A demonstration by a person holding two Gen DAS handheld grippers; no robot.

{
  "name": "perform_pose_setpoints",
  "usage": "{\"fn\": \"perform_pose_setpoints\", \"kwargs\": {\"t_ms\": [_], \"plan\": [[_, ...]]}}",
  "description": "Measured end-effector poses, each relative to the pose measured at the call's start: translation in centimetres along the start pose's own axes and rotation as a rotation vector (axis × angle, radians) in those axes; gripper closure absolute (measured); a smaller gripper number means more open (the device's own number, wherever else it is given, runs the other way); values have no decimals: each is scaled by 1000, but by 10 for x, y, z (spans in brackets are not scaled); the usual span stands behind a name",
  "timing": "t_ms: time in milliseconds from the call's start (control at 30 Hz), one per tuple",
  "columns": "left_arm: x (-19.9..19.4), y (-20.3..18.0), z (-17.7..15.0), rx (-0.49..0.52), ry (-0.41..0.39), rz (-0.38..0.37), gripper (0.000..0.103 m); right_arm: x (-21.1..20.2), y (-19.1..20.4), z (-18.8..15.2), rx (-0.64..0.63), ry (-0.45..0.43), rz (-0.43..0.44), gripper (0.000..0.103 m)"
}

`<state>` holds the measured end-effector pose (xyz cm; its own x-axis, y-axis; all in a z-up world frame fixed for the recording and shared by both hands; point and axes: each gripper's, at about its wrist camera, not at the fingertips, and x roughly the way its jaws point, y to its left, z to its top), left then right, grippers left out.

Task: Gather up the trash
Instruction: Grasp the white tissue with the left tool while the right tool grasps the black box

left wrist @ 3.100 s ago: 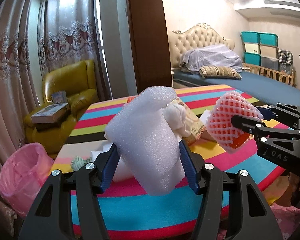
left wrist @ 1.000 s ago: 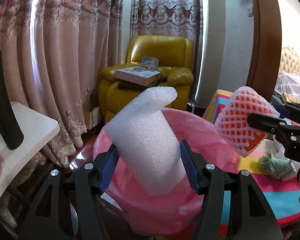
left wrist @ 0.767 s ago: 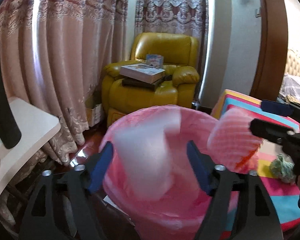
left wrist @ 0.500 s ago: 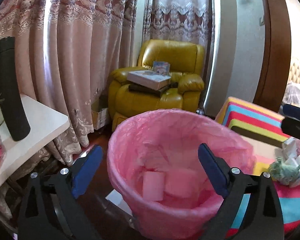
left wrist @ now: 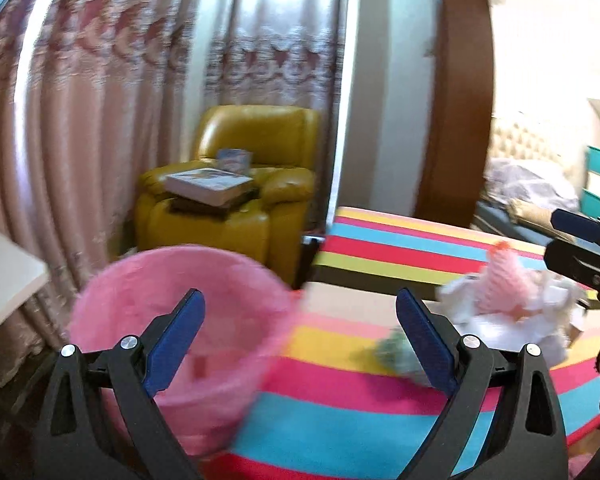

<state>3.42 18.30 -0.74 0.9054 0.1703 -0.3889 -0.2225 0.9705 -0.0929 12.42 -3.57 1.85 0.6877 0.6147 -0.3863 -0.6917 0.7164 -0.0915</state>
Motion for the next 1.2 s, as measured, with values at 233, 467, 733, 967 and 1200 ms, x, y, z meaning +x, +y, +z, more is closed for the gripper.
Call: {"fn": "perform_pose_setpoints", "kwargs": {"t_ms": [233,467,733,967,1200], "plan": [[18,-87,-12,35,70,-175,13,-35,-72,-33,146,5,-102,13],[24,-146,-27,70,87,-228,13,-62,-121,-74,264,17,-197,13],[23,-194,-37,127,94,-301,13,-92,-166,-127,357,63,-362,13],[34,-230,-51,216,133,-351,13,-106,-186,-152,373,78,-439,13],[53,-246,-33,200,110,-336,13,-109,-200,-159,390,65,-464,13]]}}
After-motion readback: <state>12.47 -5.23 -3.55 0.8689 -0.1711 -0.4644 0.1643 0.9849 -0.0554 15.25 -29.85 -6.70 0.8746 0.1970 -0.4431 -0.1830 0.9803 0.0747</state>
